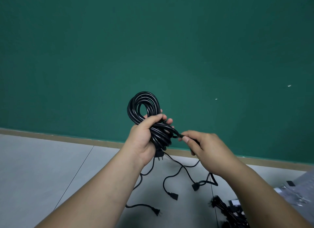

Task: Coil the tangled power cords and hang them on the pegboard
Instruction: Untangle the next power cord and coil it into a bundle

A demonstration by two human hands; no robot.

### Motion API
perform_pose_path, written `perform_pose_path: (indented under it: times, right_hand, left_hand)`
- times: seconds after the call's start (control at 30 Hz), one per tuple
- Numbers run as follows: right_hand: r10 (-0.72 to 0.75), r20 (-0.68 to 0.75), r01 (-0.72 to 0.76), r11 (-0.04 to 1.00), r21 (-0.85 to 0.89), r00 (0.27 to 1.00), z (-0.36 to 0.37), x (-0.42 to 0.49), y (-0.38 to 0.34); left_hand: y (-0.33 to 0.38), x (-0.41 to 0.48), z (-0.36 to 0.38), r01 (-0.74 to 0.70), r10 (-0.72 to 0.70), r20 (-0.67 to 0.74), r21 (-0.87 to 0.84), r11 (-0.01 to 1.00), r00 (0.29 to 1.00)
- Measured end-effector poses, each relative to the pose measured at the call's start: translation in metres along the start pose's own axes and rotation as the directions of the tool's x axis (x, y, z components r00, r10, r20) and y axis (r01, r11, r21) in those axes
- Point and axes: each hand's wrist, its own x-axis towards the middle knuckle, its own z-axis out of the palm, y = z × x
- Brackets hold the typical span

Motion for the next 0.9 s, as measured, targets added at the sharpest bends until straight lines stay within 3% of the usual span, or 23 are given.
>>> perform_pose_path:
  times: [0.13, 0.33, 0.43, 0.53, 0.63, 0.73, 0.83, 0.9]
  right_hand:
    - [0.009, 0.027, -0.01, 0.999, 0.037, 1.0, 0.0, 0.002, 0.004]
    - [0.072, 0.124, -0.052, 0.987, -0.155, 0.99, -0.015, -0.001, 0.018]
    - [0.031, 0.054, -0.019, 0.978, -0.209, 0.998, -0.029, -0.003, 0.007]
    - [-0.086, -0.045, 0.073, 0.969, -0.237, 0.995, -0.043, -0.005, -0.001]
    - [-0.162, -0.071, 0.14, 0.959, -0.248, 0.984, -0.052, -0.009, -0.008]
    - [-0.252, -0.139, 0.214, 0.947, -0.241, 0.958, -0.055, -0.012, -0.015]
    - [-0.327, -0.203, 0.28, 0.932, -0.23, 0.923, -0.058, -0.012, -0.02]
    - [-0.347, -0.24, 0.3, 0.93, -0.211, 0.906, -0.059, -0.011, -0.02]
  left_hand:
    - [0.005, 0.007, -0.006, -0.034, 0.032, -0.044, -0.053, 0.998, 0.999]
    - [0.028, 0.015, -0.017, -0.109, 0.222, -0.36, 0.307, 0.945, 0.906]
    - [0.035, 0.018, -0.024, -0.075, 0.281, -0.297, 0.553, 0.83, 0.913]
    - [0.034, 0.014, -0.025, -0.048, 0.254, -0.158, 0.757, 0.651, 0.954]
    - [0.028, 0.01, -0.025, -0.042, 0.14, -0.023, 0.895, 0.444, 0.99]
    - [0.022, 0.006, -0.026, -0.067, -0.127, 0.11, 0.95, 0.306, 0.986]
    - [0.015, -0.003, -0.02, -0.144, -0.414, 0.25, 0.952, 0.271, 0.875]
    - [0.01, -0.009, -0.015, -0.173, -0.512, 0.318, 0.934, 0.311, 0.798]
